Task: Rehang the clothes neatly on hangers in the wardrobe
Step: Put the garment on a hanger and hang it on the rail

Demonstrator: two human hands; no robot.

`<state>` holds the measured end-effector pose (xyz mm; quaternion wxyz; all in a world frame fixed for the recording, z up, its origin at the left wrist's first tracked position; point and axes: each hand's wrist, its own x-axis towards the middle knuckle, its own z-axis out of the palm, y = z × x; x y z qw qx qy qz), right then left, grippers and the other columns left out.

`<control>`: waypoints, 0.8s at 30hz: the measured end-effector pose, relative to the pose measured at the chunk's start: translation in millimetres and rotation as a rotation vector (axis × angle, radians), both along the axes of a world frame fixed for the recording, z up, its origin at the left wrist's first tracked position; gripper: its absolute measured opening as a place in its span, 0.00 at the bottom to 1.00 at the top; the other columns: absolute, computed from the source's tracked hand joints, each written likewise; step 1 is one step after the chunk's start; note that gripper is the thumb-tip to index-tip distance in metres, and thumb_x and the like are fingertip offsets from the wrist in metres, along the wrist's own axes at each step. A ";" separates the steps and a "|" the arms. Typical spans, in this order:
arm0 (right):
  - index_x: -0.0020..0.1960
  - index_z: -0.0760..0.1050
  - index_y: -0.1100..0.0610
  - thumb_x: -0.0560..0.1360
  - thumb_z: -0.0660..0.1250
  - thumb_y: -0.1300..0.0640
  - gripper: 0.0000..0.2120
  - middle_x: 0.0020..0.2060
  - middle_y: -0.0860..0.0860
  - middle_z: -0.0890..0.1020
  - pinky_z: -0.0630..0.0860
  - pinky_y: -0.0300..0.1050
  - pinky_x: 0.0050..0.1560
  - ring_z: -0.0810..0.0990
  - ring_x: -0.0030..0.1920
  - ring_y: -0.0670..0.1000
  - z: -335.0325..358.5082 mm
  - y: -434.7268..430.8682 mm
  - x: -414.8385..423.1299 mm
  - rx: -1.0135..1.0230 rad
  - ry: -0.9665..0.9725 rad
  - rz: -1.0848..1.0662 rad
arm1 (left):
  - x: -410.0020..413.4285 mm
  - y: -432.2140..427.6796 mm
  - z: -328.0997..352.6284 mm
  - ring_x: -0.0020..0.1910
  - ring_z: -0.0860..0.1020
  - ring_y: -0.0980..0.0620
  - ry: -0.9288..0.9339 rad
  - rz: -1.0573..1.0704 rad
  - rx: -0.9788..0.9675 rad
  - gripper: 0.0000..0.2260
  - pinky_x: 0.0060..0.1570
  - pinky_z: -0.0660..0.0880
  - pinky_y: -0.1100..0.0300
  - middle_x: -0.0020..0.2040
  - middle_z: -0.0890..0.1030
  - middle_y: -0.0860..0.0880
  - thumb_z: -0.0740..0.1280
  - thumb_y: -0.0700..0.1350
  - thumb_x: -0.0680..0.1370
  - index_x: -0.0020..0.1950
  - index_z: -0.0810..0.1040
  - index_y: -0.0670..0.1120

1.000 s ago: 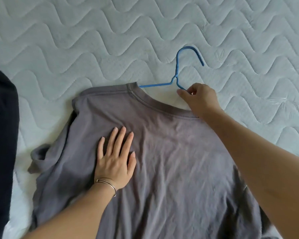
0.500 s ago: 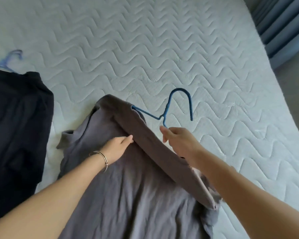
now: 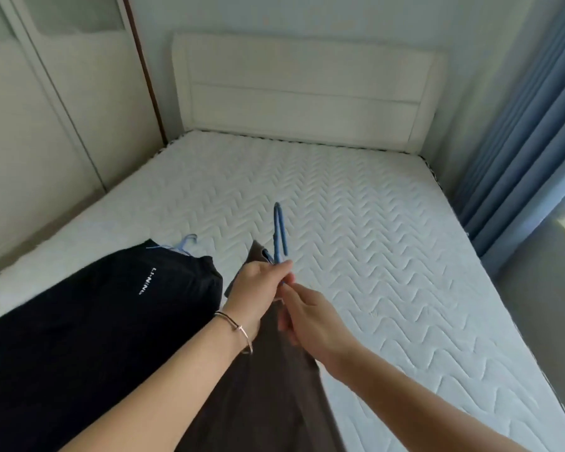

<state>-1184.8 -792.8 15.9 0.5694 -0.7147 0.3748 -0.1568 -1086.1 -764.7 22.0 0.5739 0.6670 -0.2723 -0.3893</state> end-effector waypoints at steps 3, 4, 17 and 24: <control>0.50 0.78 0.61 0.80 0.51 0.50 0.21 0.33 0.50 0.78 0.71 0.37 0.39 0.74 0.34 0.47 52.6 27.2 6.9 -0.094 -0.055 0.132 | 13.8 33.5 59.3 0.25 0.72 0.51 -0.034 0.082 0.007 0.22 0.31 0.70 0.63 0.22 0.73 0.48 0.64 0.38 0.75 0.19 0.73 0.45; 0.48 0.79 0.61 0.80 0.52 0.50 0.21 0.32 0.49 0.78 0.70 0.34 0.37 0.75 0.33 0.46 70.4 34.4 7.5 -0.124 -0.081 0.169 | 20.4 49.3 79.4 0.23 0.71 0.52 -0.060 0.086 -0.008 0.21 0.29 0.70 0.64 0.21 0.72 0.48 0.63 0.38 0.76 0.22 0.71 0.43; 0.60 0.76 0.55 0.78 0.58 0.49 0.16 0.54 0.51 0.79 0.65 0.36 0.49 0.77 0.55 0.51 228.8 163.9 108.1 -0.898 -0.384 0.483 | 52.0 353.1 260.0 0.17 0.59 0.59 -0.705 0.475 0.139 0.13 0.18 0.56 0.72 0.28 0.64 0.53 0.55 0.47 0.81 0.45 0.77 0.46; 0.51 0.79 0.53 0.77 0.60 0.48 0.12 0.42 0.51 0.81 0.67 0.41 0.42 0.76 0.44 0.52 286.3 305.3 166.7 -1.090 -0.562 0.676 | 69.0 514.1 299.6 0.39 0.69 0.52 -1.037 0.797 0.138 0.15 0.44 0.66 0.61 0.32 0.68 0.52 0.54 0.49 0.81 0.39 0.76 0.51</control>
